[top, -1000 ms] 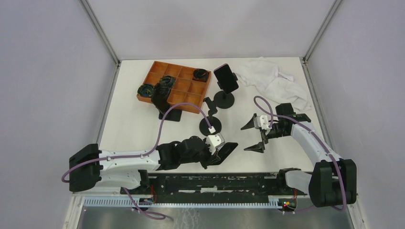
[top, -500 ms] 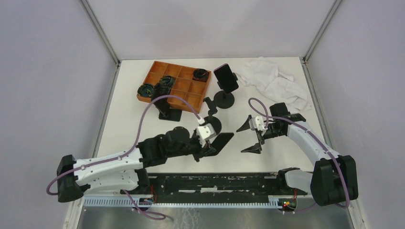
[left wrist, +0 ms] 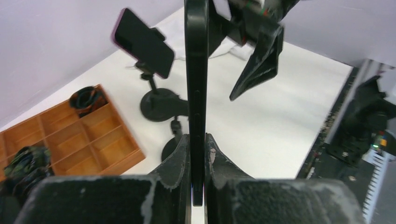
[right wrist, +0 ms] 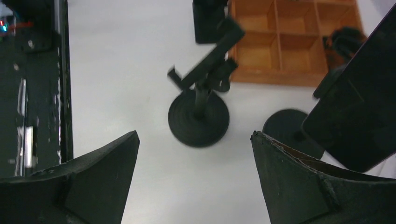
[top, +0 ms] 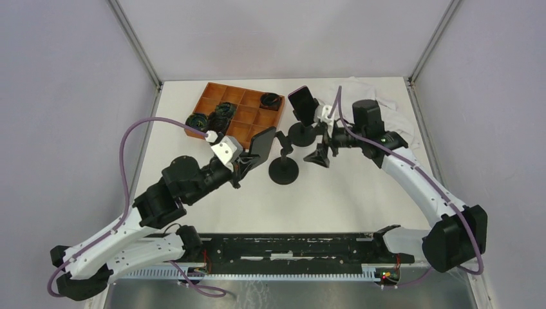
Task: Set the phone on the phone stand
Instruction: Adjust the phone stand at the center of the board.
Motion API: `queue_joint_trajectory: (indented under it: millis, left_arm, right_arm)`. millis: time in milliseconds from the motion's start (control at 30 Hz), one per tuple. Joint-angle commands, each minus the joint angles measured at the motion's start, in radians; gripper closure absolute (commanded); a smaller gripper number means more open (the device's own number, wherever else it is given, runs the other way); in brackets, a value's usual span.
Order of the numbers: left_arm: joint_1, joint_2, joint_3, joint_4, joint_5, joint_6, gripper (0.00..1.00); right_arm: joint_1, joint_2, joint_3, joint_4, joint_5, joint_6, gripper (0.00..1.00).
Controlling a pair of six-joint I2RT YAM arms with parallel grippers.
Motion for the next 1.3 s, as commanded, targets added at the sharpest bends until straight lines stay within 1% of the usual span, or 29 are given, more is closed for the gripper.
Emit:
queue_joint_trajectory:
  millis: [0, 67, 200, 300, 367, 533, 800, 900, 967, 1000, 1133, 1167, 1233, 1267]
  left_arm:
    - [0.015, -0.042, -0.083, 0.118, -0.192, 0.052, 0.98]
    - [0.027, -0.066, -0.090, 0.117, -0.253, 0.066, 0.98]
    - [0.036, -0.142, -0.142, 0.143, -0.387, 0.082, 0.98]
    - [0.044, -0.191, -0.170, 0.146, -0.440, 0.082, 0.98]
    - [0.057, -0.213, -0.186, 0.146, -0.459, 0.080, 0.98]
    - [0.106, -0.235, -0.201, 0.136, -0.429, 0.061, 0.98]
    - [0.161, -0.225, -0.201, 0.134, -0.348, 0.040, 0.98]
    - [0.168, -0.227, -0.202, 0.134, -0.334, 0.037, 0.98]
    - [0.172, -0.228, -0.202, 0.133, -0.332, 0.037, 0.98]
    - [0.173, -0.228, -0.202, 0.132, -0.333, 0.037, 0.98]
    - [0.180, -0.232, -0.205, 0.136, -0.332, 0.033, 0.98]
    - [0.182, -0.234, -0.206, 0.137, -0.331, 0.034, 0.98]
    - [0.185, -0.236, -0.206, 0.138, -0.326, 0.033, 0.98]
    - [0.186, -0.234, -0.207, 0.139, -0.324, 0.034, 0.98]
  right_arm:
    - [0.105, 0.072, 0.170, 0.074, 0.154, 0.295, 0.04]
    - [0.141, 0.110, 0.238, 0.077, 0.200, 0.320, 0.05]
    - [0.178, 0.213, 0.380, 0.030, 0.290, 0.307, 0.11]
    - [0.207, 0.292, 0.467, -0.005, 0.304, 0.294, 0.17]
    - [0.240, 0.327, 0.506, -0.026, 0.360, 0.268, 0.17]
    - [0.268, 0.383, 0.549, -0.058, 0.427, 0.258, 0.22]
    - [0.272, 0.343, 0.465, -0.051, 0.448, 0.242, 0.24]
    - [0.273, 0.353, 0.454, -0.054, 0.441, 0.246, 0.28]
    - [0.273, 0.359, 0.453, -0.058, 0.433, 0.247, 0.33]
    - [0.272, 0.360, 0.451, -0.058, 0.428, 0.245, 0.38]
    - [0.272, 0.347, 0.456, -0.062, 0.410, 0.235, 0.63]
    - [0.273, 0.341, 0.459, -0.066, 0.402, 0.230, 0.71]
    - [0.273, 0.340, 0.473, -0.081, 0.385, 0.213, 0.81]
    - [0.273, 0.342, 0.486, -0.097, 0.378, 0.196, 0.85]
